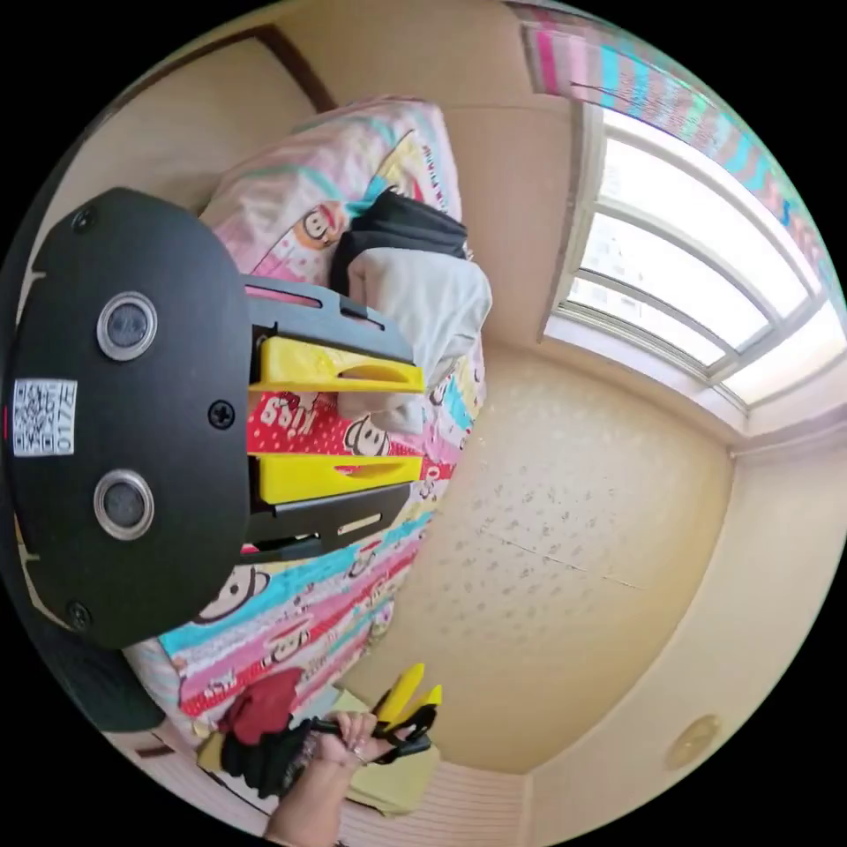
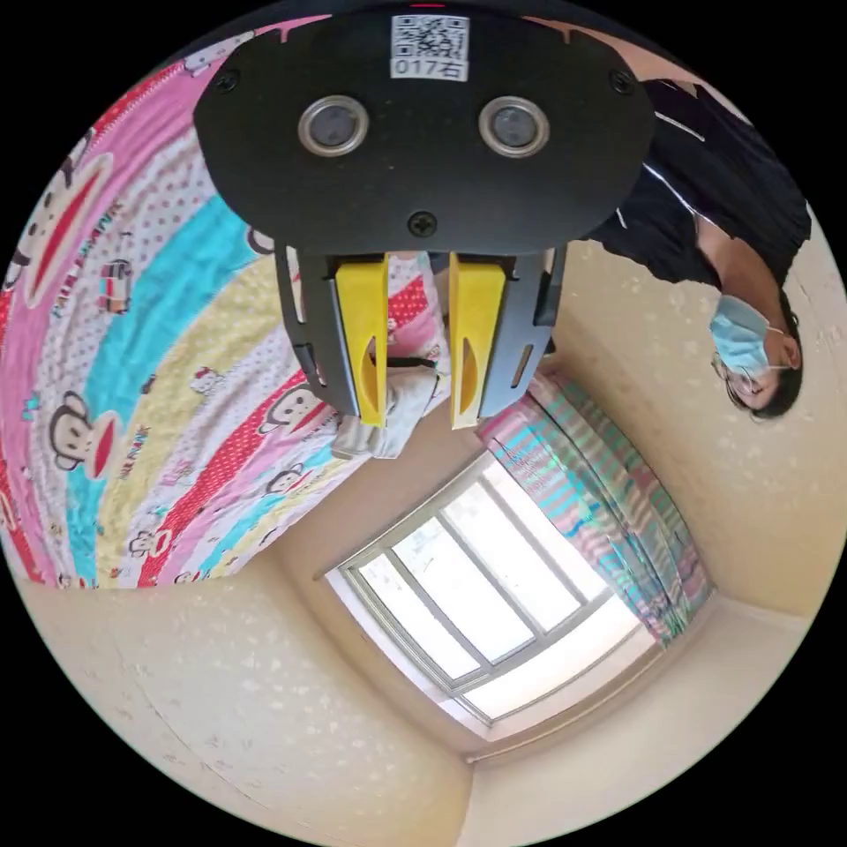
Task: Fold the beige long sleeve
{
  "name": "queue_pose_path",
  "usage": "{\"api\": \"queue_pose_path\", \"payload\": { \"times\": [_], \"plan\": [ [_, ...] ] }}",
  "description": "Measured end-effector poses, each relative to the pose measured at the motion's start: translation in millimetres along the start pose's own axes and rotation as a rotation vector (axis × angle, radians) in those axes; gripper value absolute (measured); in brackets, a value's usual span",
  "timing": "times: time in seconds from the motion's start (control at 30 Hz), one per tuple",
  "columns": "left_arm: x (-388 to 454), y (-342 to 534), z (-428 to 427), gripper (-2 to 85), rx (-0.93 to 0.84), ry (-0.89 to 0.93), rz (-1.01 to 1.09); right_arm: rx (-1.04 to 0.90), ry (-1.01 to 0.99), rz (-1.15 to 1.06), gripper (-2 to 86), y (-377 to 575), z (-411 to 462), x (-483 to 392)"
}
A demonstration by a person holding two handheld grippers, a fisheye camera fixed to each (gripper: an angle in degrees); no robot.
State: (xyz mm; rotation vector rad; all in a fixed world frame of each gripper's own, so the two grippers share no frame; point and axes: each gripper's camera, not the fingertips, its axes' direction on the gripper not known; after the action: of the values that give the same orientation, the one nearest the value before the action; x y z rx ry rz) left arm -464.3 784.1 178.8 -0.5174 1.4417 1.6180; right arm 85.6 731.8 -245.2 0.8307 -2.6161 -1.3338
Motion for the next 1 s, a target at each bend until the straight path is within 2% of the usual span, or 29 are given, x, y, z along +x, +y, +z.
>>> {"api": "queue_pose_path", "payload": {
  "times": [0.07,0.17,0.27,0.33,0.4,0.47,0.6,0.77,0.83,0.93,1.0],
  "plan": [
    [5,-6,25,14.6,-0.020,-0.016,0.128,-0.036,0.026,-0.030,5.6,0,40,12],
    [5,-2,77,17.2,-0.171,-0.028,0.247,-0.169,0.113,-0.103,5.9,7,112,25],
    [9,19,115,16.5,-0.295,-0.147,0.421,-0.193,0.071,0.044,6.2,23,164,54],
    [12,34,109,14.2,-0.217,-0.227,0.488,-0.168,0.025,0.212,7.5,39,190,79],
    [8,43,98,12.5,-0.162,-0.230,0.465,-0.176,0.021,0.248,9.0,48,204,89],
    [5,41,96,11.9,-0.180,-0.223,0.444,-0.192,0.034,0.238,8.3,55,210,92],
    [-2,40,92,10.1,-0.169,-0.219,0.389,-0.238,-0.098,0.215,3.0,62,188,87],
    [18,60,58,6.2,-0.025,-0.261,0.473,-0.311,-0.100,-0.010,3.6,97,110,42],
    [22,69,31,5.6,0.020,-0.180,0.452,-0.287,-0.183,-0.018,4.0,137,58,25],
    [30,81,-18,5.0,-0.010,0.060,0.274,-0.196,-0.293,0.035,4.1,204,-22,10],
    [69,89,-68,4.8,0.021,0.108,0.417,-0.072,-0.372,0.108,4.0,249,-81,8]
  ]
}}
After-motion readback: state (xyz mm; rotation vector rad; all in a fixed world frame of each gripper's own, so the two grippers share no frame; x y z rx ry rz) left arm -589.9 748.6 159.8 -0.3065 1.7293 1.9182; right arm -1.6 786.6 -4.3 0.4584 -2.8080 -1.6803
